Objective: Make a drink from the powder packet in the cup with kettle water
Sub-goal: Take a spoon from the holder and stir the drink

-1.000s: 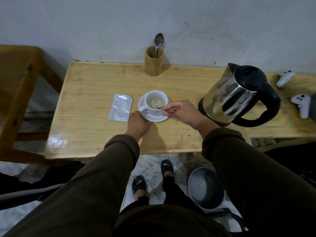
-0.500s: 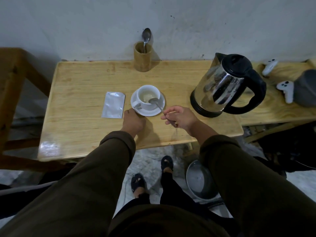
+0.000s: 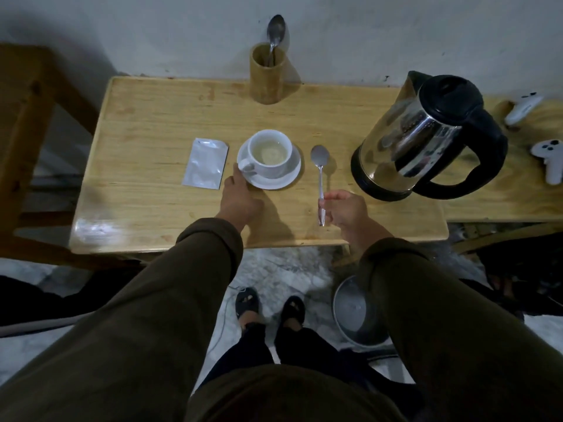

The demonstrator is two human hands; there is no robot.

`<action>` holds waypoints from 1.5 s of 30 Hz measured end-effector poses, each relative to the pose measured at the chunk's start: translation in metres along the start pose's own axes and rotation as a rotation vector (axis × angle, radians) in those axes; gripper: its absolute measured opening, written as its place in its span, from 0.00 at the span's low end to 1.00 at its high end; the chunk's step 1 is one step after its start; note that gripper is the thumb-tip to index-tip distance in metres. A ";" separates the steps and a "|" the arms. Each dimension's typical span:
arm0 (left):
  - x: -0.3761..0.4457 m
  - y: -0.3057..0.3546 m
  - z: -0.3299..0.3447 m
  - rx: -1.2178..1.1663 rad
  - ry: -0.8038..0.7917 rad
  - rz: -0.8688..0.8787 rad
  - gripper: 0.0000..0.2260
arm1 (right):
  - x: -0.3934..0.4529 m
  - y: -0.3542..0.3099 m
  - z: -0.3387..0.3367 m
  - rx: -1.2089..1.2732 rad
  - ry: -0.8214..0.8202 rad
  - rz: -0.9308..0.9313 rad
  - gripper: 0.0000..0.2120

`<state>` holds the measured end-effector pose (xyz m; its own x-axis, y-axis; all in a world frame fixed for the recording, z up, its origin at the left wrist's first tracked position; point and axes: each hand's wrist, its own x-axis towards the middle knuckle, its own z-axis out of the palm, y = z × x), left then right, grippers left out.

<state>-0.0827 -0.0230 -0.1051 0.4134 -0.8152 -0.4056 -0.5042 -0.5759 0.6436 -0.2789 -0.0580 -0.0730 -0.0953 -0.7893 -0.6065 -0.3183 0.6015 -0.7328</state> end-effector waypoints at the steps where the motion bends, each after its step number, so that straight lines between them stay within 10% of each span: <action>1: -0.001 0.000 0.001 0.010 0.006 -0.001 0.40 | 0.004 0.001 0.000 -0.033 0.021 0.012 0.12; 45: -0.005 0.009 0.019 0.125 0.098 -0.093 0.42 | 0.046 -0.006 0.011 -0.592 0.019 -0.017 0.09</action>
<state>-0.1034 -0.0252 -0.1098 0.5312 -0.7518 -0.3908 -0.5483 -0.6566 0.5179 -0.2713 -0.0965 -0.1004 -0.1009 -0.8034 -0.5869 -0.7915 0.4222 -0.4418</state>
